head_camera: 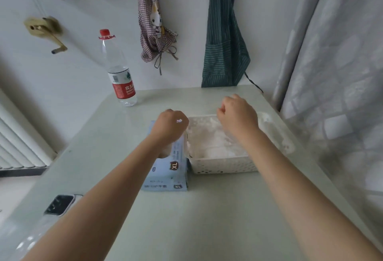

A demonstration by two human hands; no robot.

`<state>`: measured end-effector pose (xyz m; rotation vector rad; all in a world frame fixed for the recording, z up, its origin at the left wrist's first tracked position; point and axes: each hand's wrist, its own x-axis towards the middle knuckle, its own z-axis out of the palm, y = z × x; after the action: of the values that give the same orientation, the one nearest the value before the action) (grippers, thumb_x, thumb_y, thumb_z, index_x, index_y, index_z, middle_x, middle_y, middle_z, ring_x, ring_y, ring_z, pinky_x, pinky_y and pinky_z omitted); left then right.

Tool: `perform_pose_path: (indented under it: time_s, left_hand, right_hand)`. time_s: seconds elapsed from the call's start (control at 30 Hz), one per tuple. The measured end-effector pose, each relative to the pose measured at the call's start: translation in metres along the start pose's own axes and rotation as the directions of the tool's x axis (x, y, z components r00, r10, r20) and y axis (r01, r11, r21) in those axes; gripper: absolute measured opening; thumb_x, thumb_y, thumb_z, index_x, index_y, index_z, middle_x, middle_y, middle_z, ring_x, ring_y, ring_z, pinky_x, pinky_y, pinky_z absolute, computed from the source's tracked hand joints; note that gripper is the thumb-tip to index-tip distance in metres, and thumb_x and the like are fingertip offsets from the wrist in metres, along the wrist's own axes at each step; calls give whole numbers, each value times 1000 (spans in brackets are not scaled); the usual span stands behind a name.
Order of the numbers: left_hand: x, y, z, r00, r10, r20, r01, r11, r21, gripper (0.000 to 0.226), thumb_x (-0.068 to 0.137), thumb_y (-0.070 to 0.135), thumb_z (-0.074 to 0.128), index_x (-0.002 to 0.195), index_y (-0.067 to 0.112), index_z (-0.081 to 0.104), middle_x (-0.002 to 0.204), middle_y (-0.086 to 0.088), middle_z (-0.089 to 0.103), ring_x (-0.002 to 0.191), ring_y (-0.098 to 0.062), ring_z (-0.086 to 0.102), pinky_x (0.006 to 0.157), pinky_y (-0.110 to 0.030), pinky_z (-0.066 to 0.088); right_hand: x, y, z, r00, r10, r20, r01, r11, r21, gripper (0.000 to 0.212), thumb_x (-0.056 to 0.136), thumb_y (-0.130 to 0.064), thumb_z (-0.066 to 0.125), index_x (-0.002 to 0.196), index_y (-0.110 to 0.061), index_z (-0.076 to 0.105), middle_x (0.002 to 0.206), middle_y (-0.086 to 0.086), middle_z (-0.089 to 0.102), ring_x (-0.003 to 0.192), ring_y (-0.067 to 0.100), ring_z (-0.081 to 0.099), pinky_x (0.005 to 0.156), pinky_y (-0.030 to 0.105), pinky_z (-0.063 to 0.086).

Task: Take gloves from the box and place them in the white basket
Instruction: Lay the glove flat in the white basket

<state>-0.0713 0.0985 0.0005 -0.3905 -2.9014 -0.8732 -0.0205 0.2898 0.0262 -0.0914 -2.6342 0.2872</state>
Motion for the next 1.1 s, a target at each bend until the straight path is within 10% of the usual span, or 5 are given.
perform_pose_path:
  time_s: [0.13,0.27,0.5,1.1]
  left_hand:
    - [-26,-52,-8,973,-204,-109,197,978,-71,30,93,16,47,117,20,66,127,-13,51,120,-31,47,97,-38,42]
    - [-48,-78,1,956,-291,-29,279,938,-206,38,99,24,38,134,19,51,133,-15,46,122,-33,47,99,-39,39]
    - [-58,-103,11,972,-222,72,233,934,-269,43,102,20,28,141,32,42,127,-17,51,110,-33,54,86,-33,40]
    - [-59,-104,12,963,-259,79,270,900,-342,43,100,26,27,140,33,42,125,-15,52,115,-35,50,102,-47,41]
  right_hand:
    - [-7,-72,23,953,-145,267,73,962,262,18,90,-17,52,80,-7,63,83,8,61,78,25,57,65,37,47]
    - [-23,-130,53,890,-188,416,133,978,159,25,88,-3,47,65,-9,51,64,8,43,61,28,45,58,34,39]
    - [-41,-161,83,877,-57,476,179,960,-215,30,93,3,46,121,-3,56,120,14,58,107,29,60,71,30,40]
    - [-68,-159,87,999,49,-19,-45,985,166,23,105,-18,34,118,-1,42,113,17,61,90,36,62,59,38,43]
